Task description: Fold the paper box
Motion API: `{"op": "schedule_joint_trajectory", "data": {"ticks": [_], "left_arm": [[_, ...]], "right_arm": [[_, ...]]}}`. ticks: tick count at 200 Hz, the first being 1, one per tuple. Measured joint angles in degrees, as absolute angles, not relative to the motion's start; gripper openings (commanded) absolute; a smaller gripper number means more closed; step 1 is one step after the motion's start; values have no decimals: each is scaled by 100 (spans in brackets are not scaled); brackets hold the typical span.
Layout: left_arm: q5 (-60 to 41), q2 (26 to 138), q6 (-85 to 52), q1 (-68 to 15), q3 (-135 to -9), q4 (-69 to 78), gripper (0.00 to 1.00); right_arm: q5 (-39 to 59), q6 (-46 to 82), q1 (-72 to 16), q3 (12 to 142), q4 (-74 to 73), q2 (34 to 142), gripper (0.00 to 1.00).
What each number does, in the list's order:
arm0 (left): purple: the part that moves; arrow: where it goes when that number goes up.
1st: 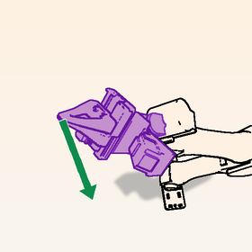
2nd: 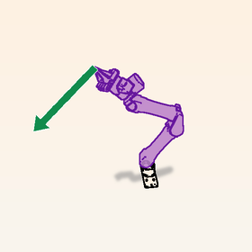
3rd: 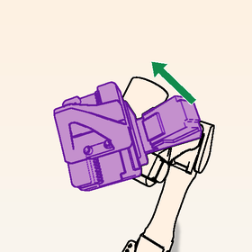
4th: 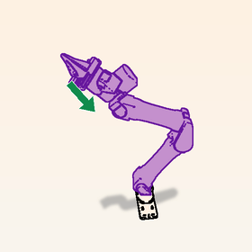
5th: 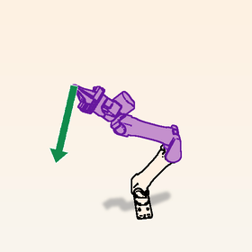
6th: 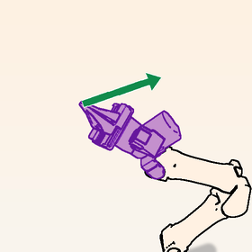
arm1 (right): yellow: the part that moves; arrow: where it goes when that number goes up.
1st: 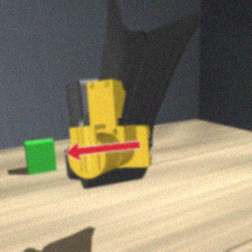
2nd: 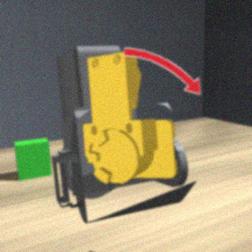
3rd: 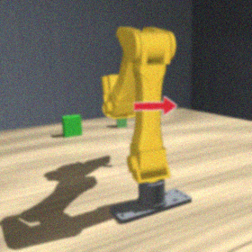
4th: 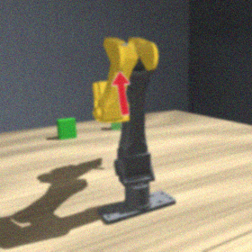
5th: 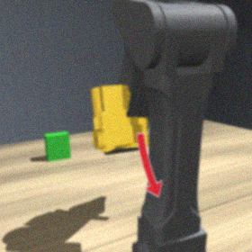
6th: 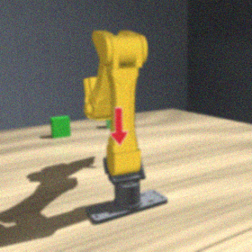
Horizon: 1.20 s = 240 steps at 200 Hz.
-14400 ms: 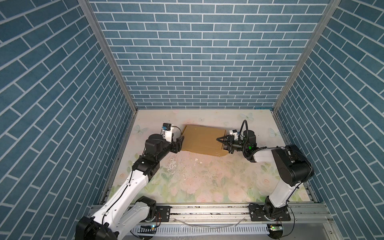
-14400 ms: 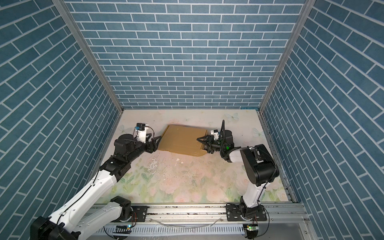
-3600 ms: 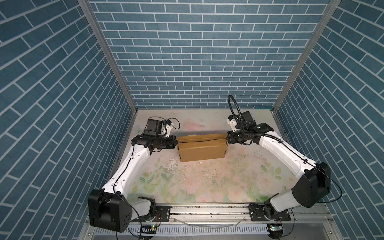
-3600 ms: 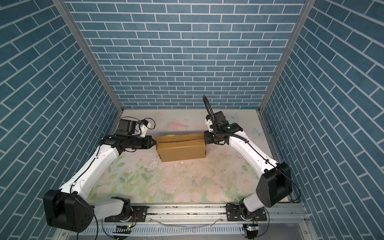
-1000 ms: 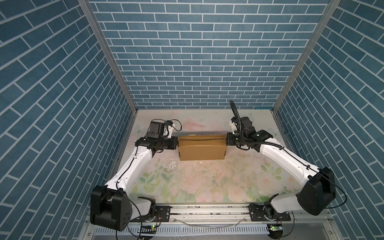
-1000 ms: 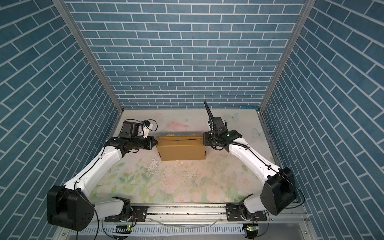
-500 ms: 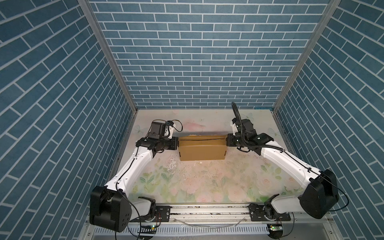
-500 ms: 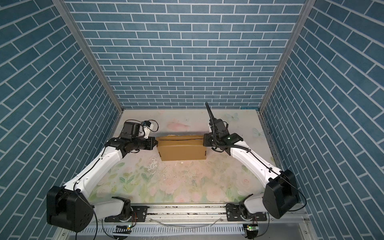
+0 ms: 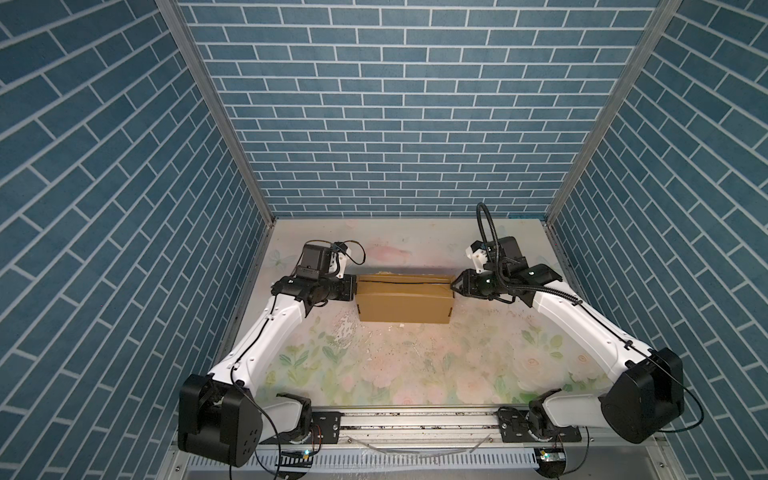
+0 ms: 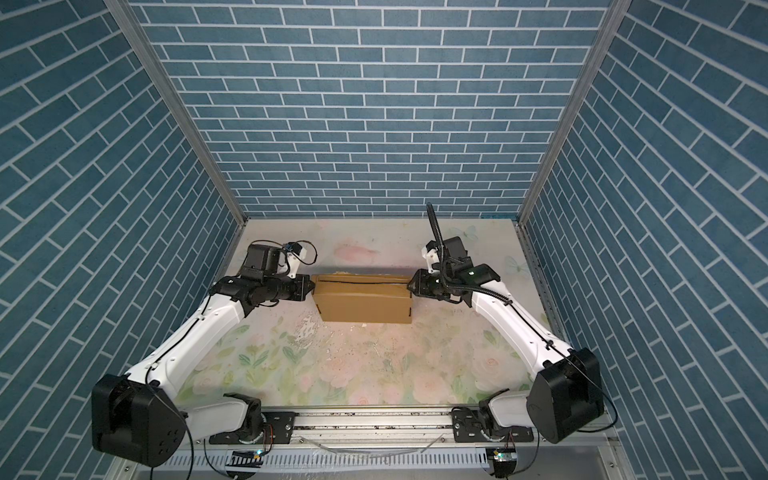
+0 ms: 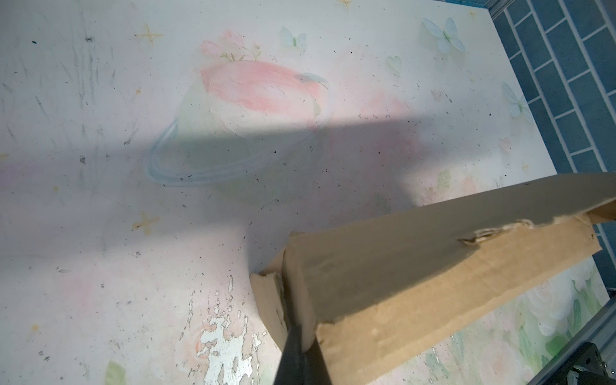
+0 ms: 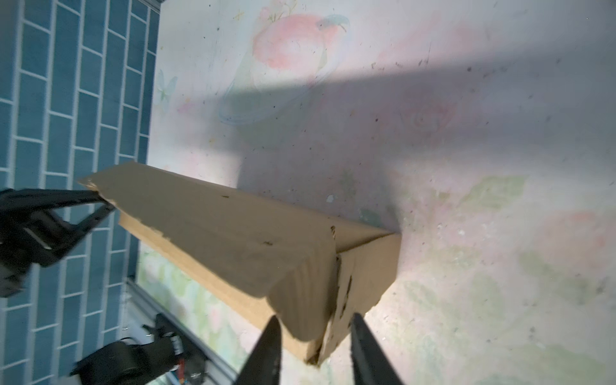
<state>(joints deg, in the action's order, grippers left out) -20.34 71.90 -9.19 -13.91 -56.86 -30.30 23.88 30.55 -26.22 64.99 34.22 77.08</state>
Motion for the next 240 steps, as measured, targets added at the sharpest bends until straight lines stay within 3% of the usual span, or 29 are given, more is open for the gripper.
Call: {"op": "schedule_joint_trajectory", "data": {"ticks": [34,78,127,184,240], "left_arm": [[-2029,7188,-919,-1393,-5682,-3024,0],[-2014,7168,-921,-1420,-5662,-3000,0],[-1949,7157,-967,-1483,-5610,-2877,0],[-1907,7155,-991,-1531,-5586,-2812,0],[-1839,7052,-1076,-1592,-5463,-2707,0]], "right_arm": [[3052,3605,-2062,6462,3282,7358,83],[3249,5011,-1837,5970,2340,6967,88],[3144,6307,-1914,5763,1575,7321,79],[2965,6893,-2202,5308,1214,7406,68],[2823,7382,-2335,4831,467,7290,32]]}}
